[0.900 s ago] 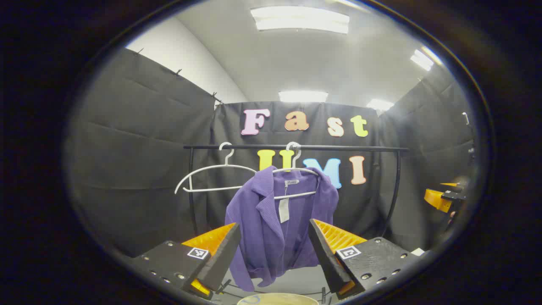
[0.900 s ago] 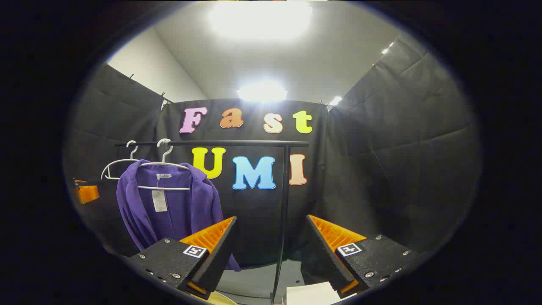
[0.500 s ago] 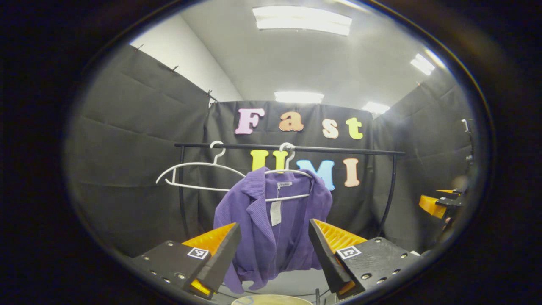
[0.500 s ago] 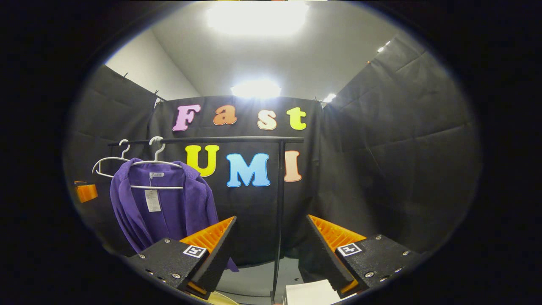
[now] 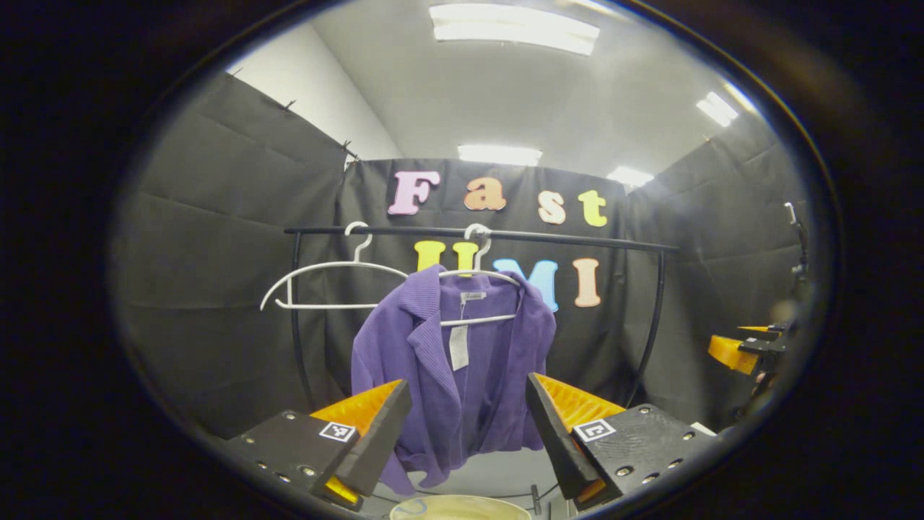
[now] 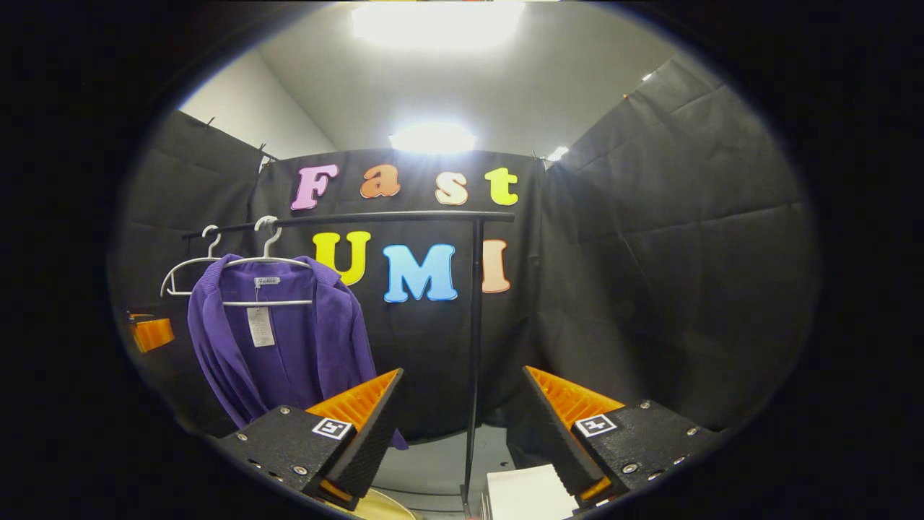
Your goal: Grasp the clothes on the hanger with both hands and then place them into the laundry hamper below.
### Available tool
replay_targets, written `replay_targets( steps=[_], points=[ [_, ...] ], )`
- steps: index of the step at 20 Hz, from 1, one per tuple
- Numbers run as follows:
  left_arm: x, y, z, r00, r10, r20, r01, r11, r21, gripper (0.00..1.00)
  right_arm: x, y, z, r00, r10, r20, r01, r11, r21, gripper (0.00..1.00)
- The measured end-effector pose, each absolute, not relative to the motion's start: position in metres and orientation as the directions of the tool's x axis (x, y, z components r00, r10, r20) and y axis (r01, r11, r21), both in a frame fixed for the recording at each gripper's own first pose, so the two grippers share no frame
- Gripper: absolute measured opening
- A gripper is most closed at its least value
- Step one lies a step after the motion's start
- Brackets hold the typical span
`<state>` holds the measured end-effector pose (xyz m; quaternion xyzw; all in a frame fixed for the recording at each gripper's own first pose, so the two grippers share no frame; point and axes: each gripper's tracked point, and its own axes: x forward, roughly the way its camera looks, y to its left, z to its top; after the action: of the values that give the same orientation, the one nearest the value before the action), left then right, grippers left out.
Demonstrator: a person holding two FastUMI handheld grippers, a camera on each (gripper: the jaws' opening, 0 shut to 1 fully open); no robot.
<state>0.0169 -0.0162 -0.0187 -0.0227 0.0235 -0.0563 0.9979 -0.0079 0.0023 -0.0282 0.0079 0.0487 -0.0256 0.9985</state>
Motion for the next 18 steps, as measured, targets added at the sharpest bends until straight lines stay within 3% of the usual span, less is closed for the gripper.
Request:
replay_targets(
  steps=[6,7,8,13,14,15,18],
  points=[
    [0.020,-0.006,-0.029,0.996,-0.083,-0.044,0.080,0.994,-0.068,0.96,-0.010,0.001,-0.027,0.994,-0.020,-0.107,0.021,1.000,0.008,0.96],
    [0.021,-0.005,-0.032,0.995,-0.080,-0.053,0.075,0.993,-0.089,0.93,-0.011,0.002,-0.026,0.994,-0.014,-0.112,0.014,1.000,0.004,0.96],
    [0.022,-0.003,-0.034,0.995,-0.077,-0.057,0.071,0.992,-0.108,0.96,-0.010,0.004,-0.025,0.993,-0.003,-0.114,0.004,1.000,0.007,0.94],
    [0.037,0.017,-0.025,0.997,-0.041,-0.071,0.029,0.987,-0.158,0.96,0.005,0.039,0.001,0.992,0.095,-0.084,-0.099,0.994,-0.036,0.96],
    [0.041,0.021,-0.022,0.997,-0.030,-0.069,0.019,0.986,-0.164,0.89,0.014,0.056,0.008,0.989,0.124,-0.084,-0.128,0.991,-0.035,0.96],
    [0.045,0.026,-0.017,0.997,-0.020,-0.068,0.009,0.987,-0.162,0.96,0.023,0.070,0.012,0.984,0.158,-0.082,-0.161,0.987,-0.030,0.96],
    [0.059,0.035,-0.012,0.997,0.010,-0.082,-0.021,0.991,-0.136,0.96,0.044,0.098,0.031,0.976,0.206,-0.064,-0.209,0.978,-0.031,0.96]
  ],
)
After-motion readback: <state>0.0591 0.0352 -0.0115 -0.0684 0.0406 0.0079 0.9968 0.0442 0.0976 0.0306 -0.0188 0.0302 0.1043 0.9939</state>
